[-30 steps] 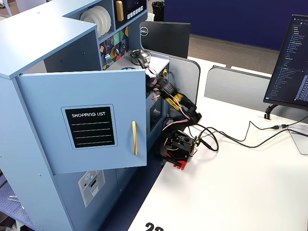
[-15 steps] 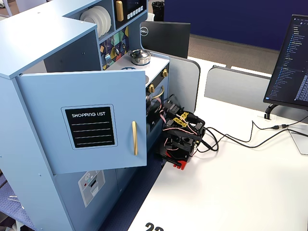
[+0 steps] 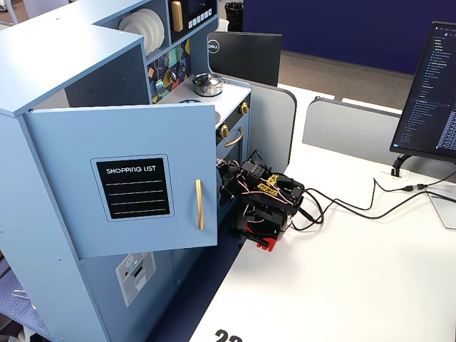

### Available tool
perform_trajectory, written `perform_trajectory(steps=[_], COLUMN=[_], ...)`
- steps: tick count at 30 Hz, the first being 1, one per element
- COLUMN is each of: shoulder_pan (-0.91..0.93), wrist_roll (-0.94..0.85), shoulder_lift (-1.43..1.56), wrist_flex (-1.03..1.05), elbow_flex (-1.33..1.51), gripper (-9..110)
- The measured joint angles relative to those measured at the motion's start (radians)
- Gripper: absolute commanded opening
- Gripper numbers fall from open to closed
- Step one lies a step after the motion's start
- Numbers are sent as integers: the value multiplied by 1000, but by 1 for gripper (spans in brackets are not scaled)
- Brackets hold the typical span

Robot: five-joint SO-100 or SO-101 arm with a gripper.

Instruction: Pick up the green pineapple from the left cabinet and place it in the gray recipient

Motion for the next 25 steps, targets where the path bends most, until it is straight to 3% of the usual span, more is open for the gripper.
perform_trajectory(steps=[25], shoulder_pan=[32], wrist_roll=[-67], shoulder_lift=[5], wrist_flex=[12], elbow_flex=[2], gripper=[5])
